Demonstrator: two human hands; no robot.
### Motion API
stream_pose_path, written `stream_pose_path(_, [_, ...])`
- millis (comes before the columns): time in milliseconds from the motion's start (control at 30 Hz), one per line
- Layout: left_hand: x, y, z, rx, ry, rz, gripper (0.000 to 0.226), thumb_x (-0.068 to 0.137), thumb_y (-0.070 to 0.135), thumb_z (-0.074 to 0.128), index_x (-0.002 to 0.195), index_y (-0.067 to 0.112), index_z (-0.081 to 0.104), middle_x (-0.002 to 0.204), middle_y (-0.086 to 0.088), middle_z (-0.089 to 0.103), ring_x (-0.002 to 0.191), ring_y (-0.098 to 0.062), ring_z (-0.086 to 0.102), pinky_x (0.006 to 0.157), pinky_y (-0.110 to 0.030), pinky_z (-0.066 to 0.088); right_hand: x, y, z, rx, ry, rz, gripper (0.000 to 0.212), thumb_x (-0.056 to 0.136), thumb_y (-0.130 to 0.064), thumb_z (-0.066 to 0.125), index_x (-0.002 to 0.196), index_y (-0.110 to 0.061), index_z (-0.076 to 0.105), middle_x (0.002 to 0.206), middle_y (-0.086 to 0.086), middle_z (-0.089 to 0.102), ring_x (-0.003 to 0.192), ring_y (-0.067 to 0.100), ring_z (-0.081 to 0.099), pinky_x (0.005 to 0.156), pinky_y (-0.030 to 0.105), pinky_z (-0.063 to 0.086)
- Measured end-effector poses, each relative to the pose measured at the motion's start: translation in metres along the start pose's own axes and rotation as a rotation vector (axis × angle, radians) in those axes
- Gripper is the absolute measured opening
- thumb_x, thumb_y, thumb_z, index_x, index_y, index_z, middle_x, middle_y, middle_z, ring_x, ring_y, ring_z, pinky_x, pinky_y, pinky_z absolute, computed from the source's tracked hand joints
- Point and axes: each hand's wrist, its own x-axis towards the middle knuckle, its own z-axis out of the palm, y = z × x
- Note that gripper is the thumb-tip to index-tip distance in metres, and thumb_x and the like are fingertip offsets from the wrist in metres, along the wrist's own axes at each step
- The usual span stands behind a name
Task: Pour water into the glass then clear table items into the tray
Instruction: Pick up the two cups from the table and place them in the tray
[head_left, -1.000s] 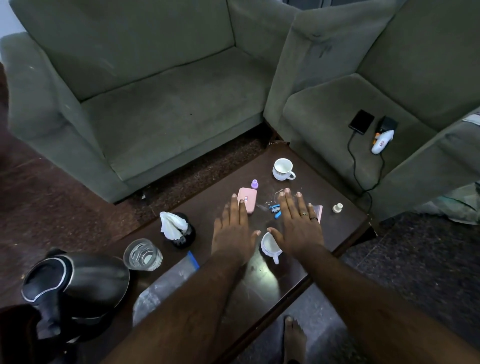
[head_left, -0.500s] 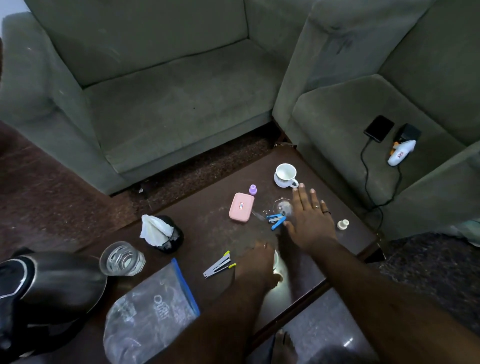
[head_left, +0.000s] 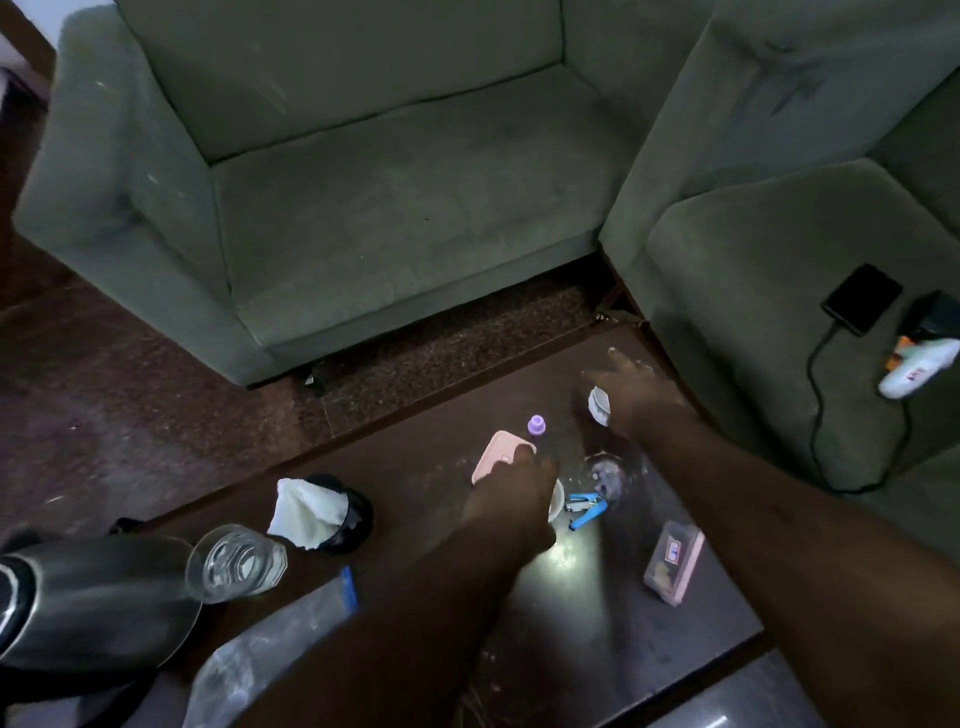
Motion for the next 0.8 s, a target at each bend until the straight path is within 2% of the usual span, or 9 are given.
stream_pose_path(67, [0.015, -0.009, -0.014, 0.021, 0.005, 0.001, 0.069, 0.077, 0.030, 0.075, 0.136, 0.020, 0.041, 0.127, -0.009, 0.047, 0.108, -0.030, 0.056, 0.077, -0.035, 0.047, 0.009, 0.000, -0.001, 0.017, -0.026, -0.045, 0.022, 0.090, -0.027, 0.052, 0.107, -0.028, 0.066, 0.141, 0.011, 0.051, 0.129, 0.032, 0.049, 0.106, 0.043, 0.043])
stream_pose_path(100, [0.020, -0.012, -0.020, 0.015, -0.010, -0.001, 0.074, 0.077, 0.032, 0.075, 0.140, 0.020, 0.038, 0.127, -0.010, 0.047, 0.108, -0.032, 0.057, 0.080, -0.037, 0.050, 0.009, 0.001, -0.001, 0.015, -0.013, -0.059, 0.021, 0.090, -0.026, 0.051, 0.103, -0.024, 0.067, 0.131, 0.011, 0.057, 0.123, 0.032, 0.053, 0.103, 0.041, 0.045])
stream_pose_path(200, [0.029, -0.024, -0.041, -0.077, -0.005, -0.033, 0.065, 0.073, 0.033, 0.078, 0.129, 0.024, 0.045, 0.125, -0.008, 0.047, 0.105, -0.032, 0.061, 0.076, -0.034, 0.048, 0.009, -0.002, -0.011, 0.034, -0.025, -0.045, 0.028, 0.087, -0.029, 0.054, 0.112, -0.022, 0.066, 0.124, 0.009, 0.060, 0.118, 0.032, 0.055, 0.102, 0.037, 0.045])
stream_pose_path(300, [0.024, -0.035, -0.061, -0.151, 0.016, -0.079, 0.056, 0.069, 0.035, 0.079, 0.116, 0.021, 0.050, 0.120, -0.007, 0.049, 0.101, -0.032, 0.062, 0.076, -0.035, 0.048, -0.001, -0.012, -0.026, 0.065, -0.039, 0.017, 0.036, 0.073, -0.033, 0.067, 0.108, -0.024, 0.063, 0.120, 0.007, 0.061, 0.115, 0.032, 0.056, 0.096, 0.036, 0.050])
stream_pose_path(433, [-0.001, -0.063, -0.091, -0.201, 0.086, -0.102, 0.058, 0.065, 0.035, 0.078, 0.113, 0.019, 0.051, 0.116, -0.008, 0.049, 0.097, -0.032, 0.063, 0.077, -0.038, 0.053, -0.027, -0.042, -0.045, 0.068, 0.034, 0.055, 0.052, 0.067, -0.045, 0.074, 0.109, -0.020, 0.057, 0.119, 0.011, 0.060, 0.114, 0.034, 0.056, 0.092, 0.039, 0.050])
stream_pose_path(533, [-0.039, -0.095, -0.127, -0.197, 0.135, -0.133, 0.062, 0.058, 0.032, 0.081, 0.111, 0.021, 0.051, 0.114, -0.008, 0.050, 0.095, -0.034, 0.063, 0.074, -0.038, 0.052, -0.061, -0.086, -0.064, 0.113, 0.092, 0.064, 0.061, 0.064, -0.057, 0.076, 0.108, -0.017, 0.060, 0.114, 0.015, 0.061, 0.109, 0.038, 0.058, 0.089, 0.040, 0.049])
stream_pose_path(700, [-0.131, -0.160, -0.194, -0.204, 0.219, -0.194, 0.053, 0.062, 0.034, 0.081, 0.105, 0.020, 0.052, 0.110, -0.008, 0.050, 0.091, -0.035, 0.064, 0.075, -0.042, 0.056, -0.131, -0.200, -0.098, 0.256, 0.157, 0.019, 0.043, 0.066, -0.044, 0.076, 0.097, -0.017, 0.062, 0.104, 0.016, 0.063, 0.098, 0.038, 0.062, 0.080, 0.036, 0.049])
stream_pose_path(800, [-0.200, -0.206, -0.226, -0.207, 0.273, -0.254, 0.052, 0.059, 0.031, 0.080, 0.103, 0.020, 0.053, 0.108, -0.008, 0.052, 0.090, -0.036, 0.062, 0.075, -0.041, 0.053, -0.173, -0.283, -0.118, 0.287, 0.162, -0.072, 0.042, 0.065, -0.045, 0.075, 0.096, -0.019, 0.062, 0.101, 0.014, 0.061, 0.095, 0.038, 0.063, 0.079, 0.036, 0.050])
